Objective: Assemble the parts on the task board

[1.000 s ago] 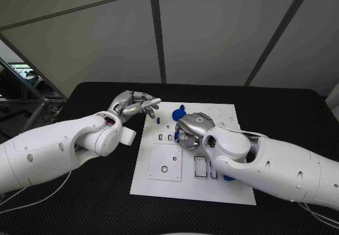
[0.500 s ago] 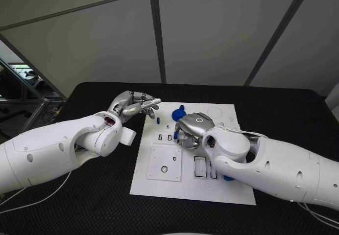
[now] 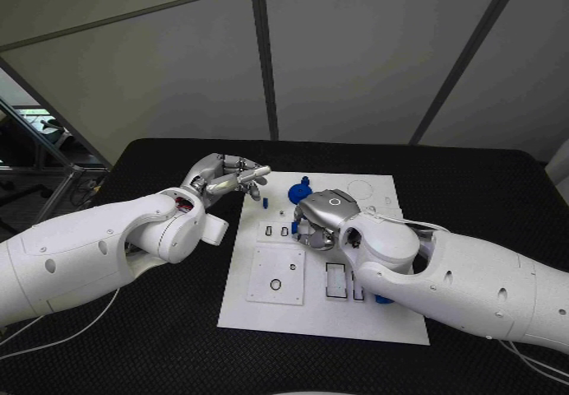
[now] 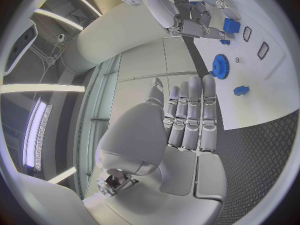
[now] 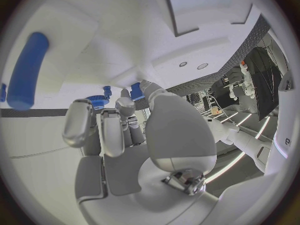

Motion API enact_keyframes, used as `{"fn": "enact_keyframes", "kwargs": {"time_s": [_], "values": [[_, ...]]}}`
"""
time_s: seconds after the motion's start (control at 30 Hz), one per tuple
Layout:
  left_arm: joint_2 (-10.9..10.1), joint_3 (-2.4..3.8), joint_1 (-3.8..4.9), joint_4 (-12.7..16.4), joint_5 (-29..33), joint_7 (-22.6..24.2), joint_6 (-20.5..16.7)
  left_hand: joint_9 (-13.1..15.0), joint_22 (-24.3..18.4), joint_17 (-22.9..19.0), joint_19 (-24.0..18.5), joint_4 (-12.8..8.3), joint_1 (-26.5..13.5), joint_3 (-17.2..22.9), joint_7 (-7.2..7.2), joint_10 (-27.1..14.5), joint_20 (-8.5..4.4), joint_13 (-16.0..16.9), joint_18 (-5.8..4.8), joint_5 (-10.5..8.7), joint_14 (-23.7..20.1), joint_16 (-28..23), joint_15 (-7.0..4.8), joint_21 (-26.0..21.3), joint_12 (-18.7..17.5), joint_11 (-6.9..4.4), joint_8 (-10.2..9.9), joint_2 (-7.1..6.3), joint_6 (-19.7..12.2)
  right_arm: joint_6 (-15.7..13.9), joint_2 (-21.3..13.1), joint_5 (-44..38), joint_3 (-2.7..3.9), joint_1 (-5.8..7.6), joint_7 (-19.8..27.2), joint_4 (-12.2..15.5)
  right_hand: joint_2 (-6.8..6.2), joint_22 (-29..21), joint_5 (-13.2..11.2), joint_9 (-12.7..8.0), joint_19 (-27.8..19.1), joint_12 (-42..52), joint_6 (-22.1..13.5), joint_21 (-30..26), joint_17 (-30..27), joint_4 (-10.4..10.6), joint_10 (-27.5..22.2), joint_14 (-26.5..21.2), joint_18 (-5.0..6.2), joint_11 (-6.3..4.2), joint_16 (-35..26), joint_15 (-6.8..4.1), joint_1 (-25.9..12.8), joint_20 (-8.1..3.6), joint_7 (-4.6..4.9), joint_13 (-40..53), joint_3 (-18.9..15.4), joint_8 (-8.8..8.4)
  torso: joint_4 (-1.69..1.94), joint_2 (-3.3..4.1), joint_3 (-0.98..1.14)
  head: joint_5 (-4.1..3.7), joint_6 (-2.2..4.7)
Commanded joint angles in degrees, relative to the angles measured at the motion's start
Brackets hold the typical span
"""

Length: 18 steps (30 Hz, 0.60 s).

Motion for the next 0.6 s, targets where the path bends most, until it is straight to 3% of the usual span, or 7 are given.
{"fn": "enact_keyframes", "kwargs": {"time_s": [0.03, 0.17, 0.37, 0.6], "values": [[0.08, 0.06, 0.10, 0.04, 0.07, 0.00, 0.90, -0.08, -0.06, -0.07, -0.20, -0.18, -0.42, -0.20, -0.02, -0.54, 0.17, -0.06, -0.83, -0.07, -0.33, -0.23, 0.24, -0.41, -0.19, -0.07, -0.22, -0.06, -0.43, 0.71, 0.05, -0.44, -0.04, 0.01, -0.64, -0.07, -0.15, -0.17, -0.24, 0.01, -0.44, -0.45, -0.33, -0.38, 3.48, 0.41, -0.45, 3.44, -0.21, 0.03, -0.31, 0.38, -0.59, 0.04, 0.02, -0.20, 0.02, -0.29, -0.01, 0.02, 0.00, 0.00, 0.01], [0.08, 0.06, 0.10, 0.03, 0.07, -0.05, 0.93, -0.08, -0.06, -0.07, -0.20, -0.18, -0.42, -0.20, -0.02, -0.54, 0.17, -0.06, -0.83, -0.07, -0.33, -0.23, 0.24, -0.41, -0.19, -0.07, -0.22, -0.06, -0.43, 0.70, 0.04, -0.46, -0.04, 0.01, -0.71, -0.04, -0.30, -0.59, -0.32, 0.02, -0.65, -0.83, -0.67, -0.66, 3.13, 0.63, -0.89, 3.33, -0.13, 0.10, -0.60, 0.45, -0.60, 0.11, 0.09, -0.63, -0.15, -0.36, -0.03, 0.03, 0.00, -0.03, 0.01], [0.08, 0.06, 0.10, -0.03, 0.07, -0.12, 1.03, -0.11, -0.07, -0.10, -0.19, -0.19, -0.45, -0.22, 0.01, -0.60, 0.20, -0.08, -0.83, -0.07, -0.33, -0.22, 0.26, -0.43, -0.21, -0.03, -0.25, -0.10, -0.50, 0.48, -0.14, -0.47, -0.04, 0.01, -0.69, 0.14, -1.53, -1.99, -1.54, 0.07, -1.37, -2.04, -2.55, -1.63, 1.71, 2.32, -2.54, 2.84, 0.12, 0.57, -1.82, 0.84, -0.90, 0.48, 0.55, -2.22, -2.00, -0.73, 0.00, 0.01, -0.01, -0.08, 0.03], [0.14, 0.06, 0.10, -0.15, 0.07, -0.18, 1.11, -0.13, -0.08, -0.11, -0.18, -0.21, -0.44, -0.23, 0.03, -0.65, 0.22, -0.10, -0.82, -0.07, -0.31, -0.20, 0.28, -0.44, -0.23, -0.01, -0.28, -0.14, -0.55, -0.91, -0.41, -0.50, -0.04, 0.01, -0.42, 0.53, -2.09, -3.01, -0.51, -0.10, -1.78, -2.67, -5.78, -2.46, 1.17, 7.24, -4.16, 2.67, 0.30, 1.26, -2.46, 1.44, 1.51, 1.07, 1.27, -4.11, -9.13, -1.13, -0.01, 0.00, 0.03, -0.09, 0.04]]}}
